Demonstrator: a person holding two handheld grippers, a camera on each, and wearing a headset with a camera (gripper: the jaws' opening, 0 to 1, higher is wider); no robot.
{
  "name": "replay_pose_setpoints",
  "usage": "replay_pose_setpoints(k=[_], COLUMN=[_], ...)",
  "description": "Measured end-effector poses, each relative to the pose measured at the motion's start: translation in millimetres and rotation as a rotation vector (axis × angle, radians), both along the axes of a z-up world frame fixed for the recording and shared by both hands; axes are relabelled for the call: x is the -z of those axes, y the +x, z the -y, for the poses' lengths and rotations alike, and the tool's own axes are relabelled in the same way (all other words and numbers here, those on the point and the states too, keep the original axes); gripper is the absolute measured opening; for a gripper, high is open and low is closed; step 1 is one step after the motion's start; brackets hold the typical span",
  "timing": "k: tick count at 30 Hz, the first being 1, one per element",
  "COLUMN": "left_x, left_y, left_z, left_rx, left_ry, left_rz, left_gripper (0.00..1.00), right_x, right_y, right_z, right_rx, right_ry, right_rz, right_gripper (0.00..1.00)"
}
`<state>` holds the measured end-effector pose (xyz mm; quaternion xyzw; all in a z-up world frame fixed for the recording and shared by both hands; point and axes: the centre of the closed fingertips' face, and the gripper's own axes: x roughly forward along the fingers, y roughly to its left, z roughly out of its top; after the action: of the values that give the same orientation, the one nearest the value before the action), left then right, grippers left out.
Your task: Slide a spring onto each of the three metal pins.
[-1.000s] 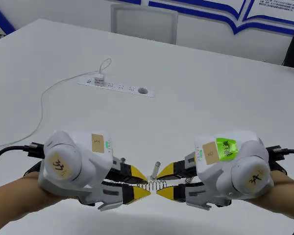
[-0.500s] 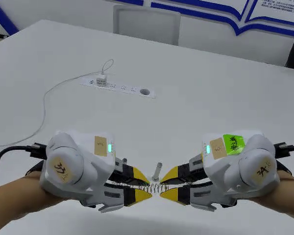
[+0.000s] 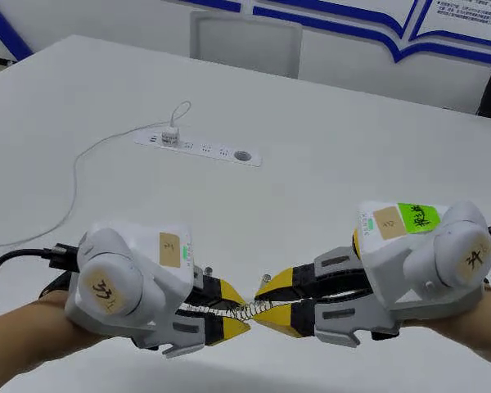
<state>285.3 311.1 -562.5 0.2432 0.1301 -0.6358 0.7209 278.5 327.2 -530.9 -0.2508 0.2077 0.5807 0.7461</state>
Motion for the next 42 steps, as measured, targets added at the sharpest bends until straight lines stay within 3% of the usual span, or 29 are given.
replay_pose_setpoints(k=[5, 12, 22, 32, 37, 42], left_x=[-1.7, -1.0, -8.5, -8.9, -8.9, -8.5], left_y=[-4.3, -6.6, -3.4, -1.4, -2.6, -1.3], left_z=[-2.0, -1.2, -1.5, -2.7, -3.5, -4.2], left_rx=[-0.007, -0.023, -0.057, -0.071, -0.074, -0.082], left_ry=[-0.030, -0.043, -0.098, -0.109, -0.124, -0.121], left_rz=[-0.025, -0.032, -0.046, -0.050, -0.090, -0.082], left_gripper=[0.10, 0.10, 0.10, 0.10, 0.11, 0.11], right_x=[-8.8, -8.7, -17.1, -16.1, -16.6, -15.8], right_y=[-1.7, -2.8, 2.4, 4.8, 4.6, 4.9], right_z=[-9.3, -13.5, -18.5, -22.2, -23.9, -27.5], right_rx=[0.019, 0.026, 0.085, 0.099, 0.095, 0.094], right_ry=[0.085, 0.102, 0.194, 0.204, 0.197, 0.187], right_rz=[-0.027, -0.044, -0.091, -0.088, -0.083, -0.063], right_gripper=[0.10, 0.10, 0.11, 0.11, 0.10, 0.09])
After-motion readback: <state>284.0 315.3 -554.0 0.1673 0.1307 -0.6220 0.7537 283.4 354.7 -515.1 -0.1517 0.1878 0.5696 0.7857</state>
